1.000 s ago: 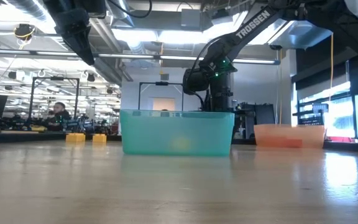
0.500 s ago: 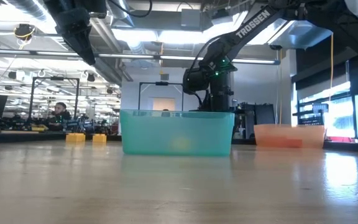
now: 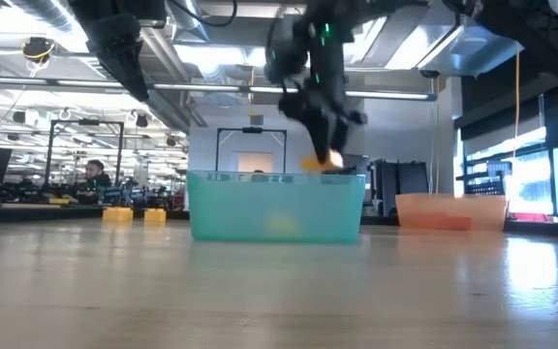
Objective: Sort & place blocks by color
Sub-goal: Put the yellow game piece into the blue bin
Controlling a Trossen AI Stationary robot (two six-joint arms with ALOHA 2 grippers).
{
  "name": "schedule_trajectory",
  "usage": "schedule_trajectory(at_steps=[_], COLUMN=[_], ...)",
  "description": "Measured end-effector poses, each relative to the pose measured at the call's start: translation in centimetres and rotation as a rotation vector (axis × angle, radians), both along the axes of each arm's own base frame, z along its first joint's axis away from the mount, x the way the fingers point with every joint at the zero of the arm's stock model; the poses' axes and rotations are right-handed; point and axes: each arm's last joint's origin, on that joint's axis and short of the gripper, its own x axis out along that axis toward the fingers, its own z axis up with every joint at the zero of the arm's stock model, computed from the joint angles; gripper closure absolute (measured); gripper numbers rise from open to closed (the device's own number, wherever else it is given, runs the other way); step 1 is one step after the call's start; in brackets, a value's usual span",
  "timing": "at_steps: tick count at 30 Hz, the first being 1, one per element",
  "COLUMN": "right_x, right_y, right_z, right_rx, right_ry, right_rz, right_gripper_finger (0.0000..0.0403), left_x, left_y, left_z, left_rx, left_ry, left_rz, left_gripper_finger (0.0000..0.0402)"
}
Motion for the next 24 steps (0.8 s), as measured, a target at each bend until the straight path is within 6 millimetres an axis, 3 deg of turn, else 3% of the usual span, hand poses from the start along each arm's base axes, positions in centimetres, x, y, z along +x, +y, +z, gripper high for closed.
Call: schedule_trajectory(at_steps=[6, 11, 17, 24], right_x=[1.7, 2.3, 2.4, 2.0], right_y=[4.7, 9.0, 13.2, 14.9], right_z=[4.6, 5.6, 3.7, -1.5], right_rx=[0.114, 0.202, 0.254, 0.281], right_ry=[-0.151, -0.191, -0.12, -0.021], right_rz=[0.184, 0.294, 0.422, 0.42], right_gripper_finger=[0.0264, 0.0264, 0.0264, 0.0264], left_x=[0.0, 0.0, 0.0, 0.0], left_y=[0.1, 0.1, 0.1, 0.1], left_z=[0.1, 0.1, 0.1, 0.0], left_rx=[0.037, 0.057, 0.078, 0.073], left_ry=[0.003, 0.018, 0.042, 0.042], left_rz=[0.022, 0.005, -0.029, -0.033], left_gripper_finger=[0.0253, 0.0253, 0.0253, 0.0253])
